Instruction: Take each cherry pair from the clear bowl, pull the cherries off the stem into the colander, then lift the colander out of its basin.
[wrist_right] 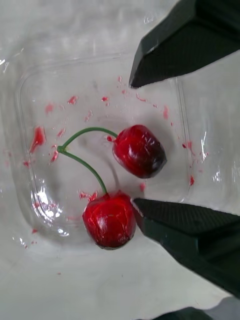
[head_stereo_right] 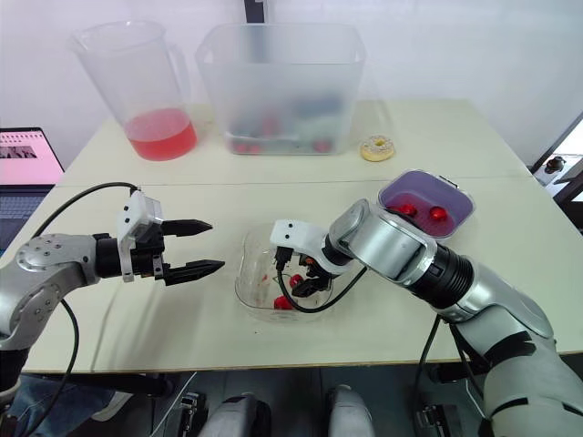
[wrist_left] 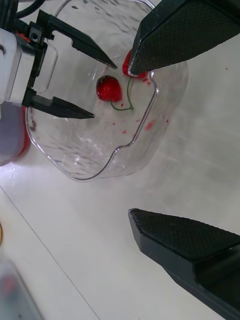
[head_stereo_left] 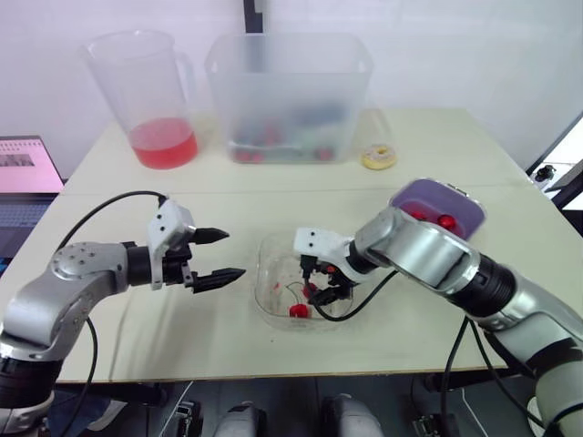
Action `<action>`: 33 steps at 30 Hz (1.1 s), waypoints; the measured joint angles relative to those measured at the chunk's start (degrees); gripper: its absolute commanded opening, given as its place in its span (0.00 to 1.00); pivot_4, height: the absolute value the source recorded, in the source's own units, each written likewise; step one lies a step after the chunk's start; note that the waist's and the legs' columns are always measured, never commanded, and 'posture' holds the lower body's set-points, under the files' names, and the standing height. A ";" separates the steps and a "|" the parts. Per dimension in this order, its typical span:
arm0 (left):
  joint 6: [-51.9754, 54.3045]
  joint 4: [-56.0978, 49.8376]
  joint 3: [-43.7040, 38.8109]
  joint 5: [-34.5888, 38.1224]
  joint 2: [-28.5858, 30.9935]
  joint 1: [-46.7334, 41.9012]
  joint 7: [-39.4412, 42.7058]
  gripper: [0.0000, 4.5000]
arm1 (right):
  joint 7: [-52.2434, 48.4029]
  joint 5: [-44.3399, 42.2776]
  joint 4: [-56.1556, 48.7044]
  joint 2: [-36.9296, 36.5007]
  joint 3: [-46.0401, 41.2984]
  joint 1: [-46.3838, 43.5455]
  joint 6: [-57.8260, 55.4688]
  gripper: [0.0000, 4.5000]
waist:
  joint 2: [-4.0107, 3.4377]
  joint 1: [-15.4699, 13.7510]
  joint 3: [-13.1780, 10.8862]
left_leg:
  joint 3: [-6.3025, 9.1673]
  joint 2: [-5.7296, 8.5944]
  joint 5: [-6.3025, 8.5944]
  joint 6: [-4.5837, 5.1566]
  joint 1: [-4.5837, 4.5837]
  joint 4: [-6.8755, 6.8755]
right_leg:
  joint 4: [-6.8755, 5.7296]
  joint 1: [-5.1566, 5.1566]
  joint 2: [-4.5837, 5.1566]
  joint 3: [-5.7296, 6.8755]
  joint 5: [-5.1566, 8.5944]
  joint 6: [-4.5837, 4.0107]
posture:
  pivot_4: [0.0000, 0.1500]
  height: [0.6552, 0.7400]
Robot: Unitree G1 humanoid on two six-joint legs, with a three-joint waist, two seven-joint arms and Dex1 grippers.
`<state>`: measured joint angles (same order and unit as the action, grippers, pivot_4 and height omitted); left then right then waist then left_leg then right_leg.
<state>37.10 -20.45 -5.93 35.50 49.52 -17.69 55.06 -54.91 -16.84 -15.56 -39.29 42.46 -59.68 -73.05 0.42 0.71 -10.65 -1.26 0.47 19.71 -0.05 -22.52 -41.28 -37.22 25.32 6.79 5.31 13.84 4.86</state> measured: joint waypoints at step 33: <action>7.65 5.16 -6.58 10.26 -6.30 -11.70 -5.48 1.00 | -2.80 -10.08 -2.28 1.05 -22.15 -7.13 -2.96 0.27 | 0.04 -0.11 0.00 | 0.04 0.01 0.00 0.00 0.02 -0.03 | 0.00 -0.08 0.01 0.02 0.00 0.01 | 1.00 0.37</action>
<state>44.76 -15.30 -12.51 45.77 43.22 -29.40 49.58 -57.71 -26.92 -17.84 -38.23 20.31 -66.81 -76.01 0.45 0.60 -10.64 -1.22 0.48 19.71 -0.05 -22.50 -41.31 -37.22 25.24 6.79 5.33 13.83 4.87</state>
